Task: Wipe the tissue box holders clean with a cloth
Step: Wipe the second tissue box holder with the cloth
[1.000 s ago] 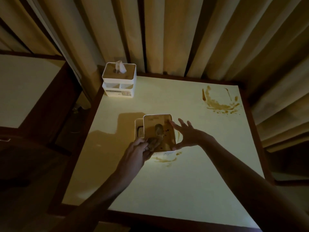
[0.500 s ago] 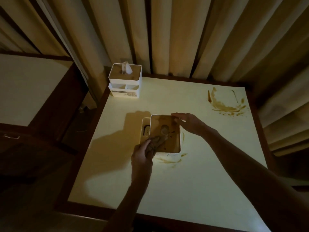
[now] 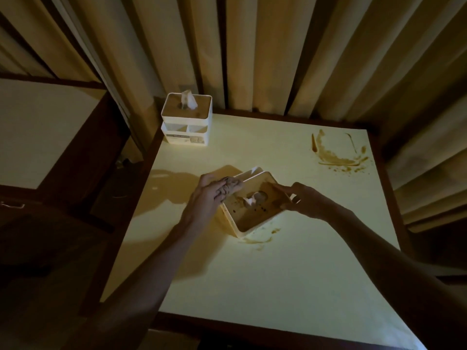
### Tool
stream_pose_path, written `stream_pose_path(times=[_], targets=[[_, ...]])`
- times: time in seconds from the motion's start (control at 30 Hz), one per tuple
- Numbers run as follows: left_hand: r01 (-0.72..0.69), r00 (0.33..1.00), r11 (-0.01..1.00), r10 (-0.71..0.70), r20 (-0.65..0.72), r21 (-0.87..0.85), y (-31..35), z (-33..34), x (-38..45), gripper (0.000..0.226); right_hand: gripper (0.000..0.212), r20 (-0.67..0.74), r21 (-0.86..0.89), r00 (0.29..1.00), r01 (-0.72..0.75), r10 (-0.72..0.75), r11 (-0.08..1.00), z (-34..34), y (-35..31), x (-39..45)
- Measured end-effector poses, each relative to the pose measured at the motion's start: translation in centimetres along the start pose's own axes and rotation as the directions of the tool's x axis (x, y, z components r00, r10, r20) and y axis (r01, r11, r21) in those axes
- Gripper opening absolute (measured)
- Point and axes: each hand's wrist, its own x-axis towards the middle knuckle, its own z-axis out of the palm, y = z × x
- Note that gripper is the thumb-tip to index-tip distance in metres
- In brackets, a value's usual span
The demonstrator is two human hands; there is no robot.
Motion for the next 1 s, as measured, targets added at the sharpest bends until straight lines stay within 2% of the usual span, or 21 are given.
stream_pose_path(times=[0.07, 0.17, 0.33, 0.4, 0.47, 0.53, 0.6, 0.77, 0.9, 1.0], targets=[[-0.043, 0.999, 0.996, 0.045, -0.026, 0.074, 0.6, 0.3, -0.7, 0.039, 0.072, 0.053, -0.064, 0.999, 0.003, 0.001, 0.998, -0.5, 0.0, 0.2], [-0.06, 0.998, 0.994, 0.063, -0.028, 0.096, 1.0, 1.1, -1.7, 0.034, 0.08, 0.134, -0.183, 0.991, 0.011, 0.013, 0.983, -1.3, -0.2, 0.9], [-0.065, 0.998, 0.992, 0.067, -0.006, 0.108, 1.5, 1.2, -2.1, 0.023, 0.087, 0.174, -0.215, 0.984, 0.003, 0.035, 0.977, -1.7, -0.6, 1.7], [-0.116, 0.992, 0.992, 0.114, 0.047, 0.05, 1.9, 1.5, -3.5, 0.015, 0.088, 0.165, -0.201, 0.986, 0.001, 0.033, 0.979, -1.5, -0.5, 1.8], [-0.161, 0.973, 0.987, 0.157, 0.169, 0.014, 2.5, 1.9, -5.3, 0.009, 0.089, 0.162, -0.188, 0.986, -0.011, 0.043, 0.982, -1.3, -0.5, 1.8], [-0.165, 0.958, 0.986, 0.161, 0.239, -0.005, 2.5, 2.3, -6.1, 0.007, 0.088, 0.165, -0.19, 0.985, -0.017, 0.049, 0.982, -1.3, -0.4, 1.8], [-0.135, 0.973, 0.991, 0.133, 0.19, -0.004, 2.2, 2.0, -5.1, 0.008, 0.087, 0.169, -0.194, 0.985, -0.011, 0.045, 0.981, -1.3, -0.6, 1.7], [0.024, 0.999, 0.997, -0.02, -0.046, 0.072, 1.5, 1.4, -1.1, 0.013, 0.086, 0.171, -0.208, 0.984, -0.005, 0.041, 0.978, -1.4, -1.2, 1.2], [-0.028, 0.998, 0.997, 0.031, -0.049, 0.067, 2.1, 1.9, -2.0, 0.011, 0.085, 0.158, -0.181, 0.986, -0.022, 0.051, 0.983, -1.5, -1.3, 1.0], [-0.059, 0.993, 0.998, 0.062, 0.099, -0.025, 2.8, 2.5, -4.8, 0.006, 0.084, 0.162, -0.18, 0.985, -0.032, 0.062, 0.983, -1.3, -1.2, 1.2]])
